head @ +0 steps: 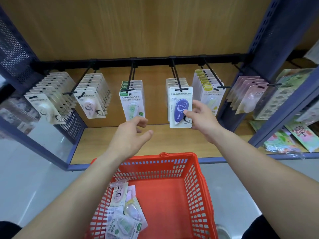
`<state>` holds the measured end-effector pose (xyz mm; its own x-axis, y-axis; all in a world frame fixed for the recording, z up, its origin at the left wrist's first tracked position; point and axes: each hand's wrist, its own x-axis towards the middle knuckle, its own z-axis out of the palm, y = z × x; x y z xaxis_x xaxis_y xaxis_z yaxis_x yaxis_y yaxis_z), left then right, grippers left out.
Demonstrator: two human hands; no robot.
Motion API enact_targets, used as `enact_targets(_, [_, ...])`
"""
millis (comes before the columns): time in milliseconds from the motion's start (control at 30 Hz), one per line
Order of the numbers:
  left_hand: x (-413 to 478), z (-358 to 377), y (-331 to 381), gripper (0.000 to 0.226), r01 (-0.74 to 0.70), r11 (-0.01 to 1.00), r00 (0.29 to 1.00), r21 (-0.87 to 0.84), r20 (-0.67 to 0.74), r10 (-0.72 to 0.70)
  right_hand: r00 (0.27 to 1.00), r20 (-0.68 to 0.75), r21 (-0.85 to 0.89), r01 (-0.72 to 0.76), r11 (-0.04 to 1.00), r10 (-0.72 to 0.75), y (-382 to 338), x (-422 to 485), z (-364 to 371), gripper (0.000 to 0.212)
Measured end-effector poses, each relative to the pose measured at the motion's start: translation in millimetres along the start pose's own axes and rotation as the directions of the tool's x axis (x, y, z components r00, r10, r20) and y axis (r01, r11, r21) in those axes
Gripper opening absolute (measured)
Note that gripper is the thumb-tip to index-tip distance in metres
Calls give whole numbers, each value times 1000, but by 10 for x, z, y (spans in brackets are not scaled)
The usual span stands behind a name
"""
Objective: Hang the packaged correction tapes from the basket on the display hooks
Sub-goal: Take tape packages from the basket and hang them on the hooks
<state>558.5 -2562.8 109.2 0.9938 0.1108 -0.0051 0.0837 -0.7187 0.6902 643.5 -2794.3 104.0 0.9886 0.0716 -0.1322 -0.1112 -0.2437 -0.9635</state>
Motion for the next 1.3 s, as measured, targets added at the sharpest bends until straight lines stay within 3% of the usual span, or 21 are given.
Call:
enact_targets(200, [32, 20, -8, 25, 18, 996, 1000, -87, -13, -19, 996, -13, -128, 80, 989, -83, 52, 84, 39, 30])
enact_targets(1000, [64, -24, -123, 19, 24, 996, 999, -83, -28, -27, 965, -168, -177, 170, 969, -200, 215, 0, 216, 34])
enact_targets(1167, [155, 28, 51, 37, -86, 996, 996, -25, 19, 87, 973, -130, -223, 157, 962, -189, 156, 34, 171, 33])
enact_targets(1300, [489, 96, 318, 57, -291, 922, 955, 255, 24, 295, 978, -80, -324, 160, 933, -195, 149, 75, 113, 38])
